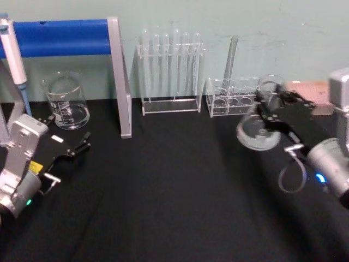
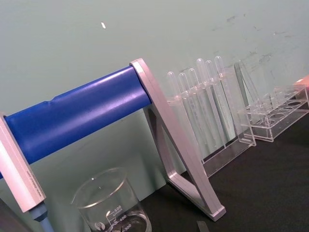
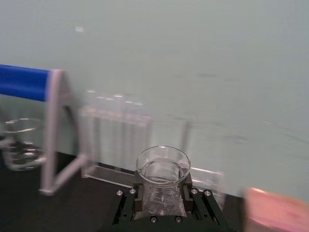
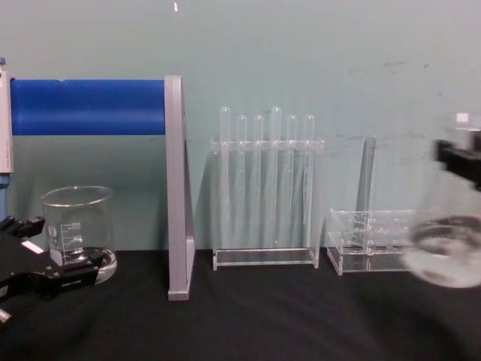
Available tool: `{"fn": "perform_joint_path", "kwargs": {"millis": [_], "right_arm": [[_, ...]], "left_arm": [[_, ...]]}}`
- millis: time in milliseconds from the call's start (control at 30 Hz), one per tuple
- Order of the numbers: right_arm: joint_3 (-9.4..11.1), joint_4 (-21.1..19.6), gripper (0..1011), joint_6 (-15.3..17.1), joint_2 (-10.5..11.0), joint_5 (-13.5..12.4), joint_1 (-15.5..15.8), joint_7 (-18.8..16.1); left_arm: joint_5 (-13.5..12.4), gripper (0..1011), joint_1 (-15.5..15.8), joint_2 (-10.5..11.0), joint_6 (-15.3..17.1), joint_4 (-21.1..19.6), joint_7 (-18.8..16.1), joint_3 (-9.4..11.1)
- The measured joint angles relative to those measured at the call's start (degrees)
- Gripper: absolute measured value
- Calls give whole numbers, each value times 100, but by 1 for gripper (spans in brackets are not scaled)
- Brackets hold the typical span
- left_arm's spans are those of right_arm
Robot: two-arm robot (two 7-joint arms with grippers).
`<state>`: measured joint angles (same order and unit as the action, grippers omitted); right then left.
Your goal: Grasp the erlenmeyer flask with one hand, shake it three times, then place it back.
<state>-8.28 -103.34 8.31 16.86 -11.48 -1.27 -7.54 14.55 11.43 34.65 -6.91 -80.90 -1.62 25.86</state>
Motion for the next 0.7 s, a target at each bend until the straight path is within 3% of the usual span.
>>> {"fn": "perform_joint_path", "kwargs": {"millis": [133, 333, 533, 700], "right_arm": [[379, -202, 448, 50, -33, 73, 292, 282], [612, -326, 448, 76, -96, 139, 478, 417], [586, -317, 448, 93, -166, 191, 461, 323], [306, -152, 448, 96, -223, 223, 241, -5]], "left_arm": [[0, 1001, 0, 0, 0, 0, 0, 0], [0, 1001, 0, 0, 0, 0, 0, 0], [0, 1001, 0, 0, 0, 0, 0, 0], [0, 1001, 0, 0, 0, 0, 0, 0]]}}
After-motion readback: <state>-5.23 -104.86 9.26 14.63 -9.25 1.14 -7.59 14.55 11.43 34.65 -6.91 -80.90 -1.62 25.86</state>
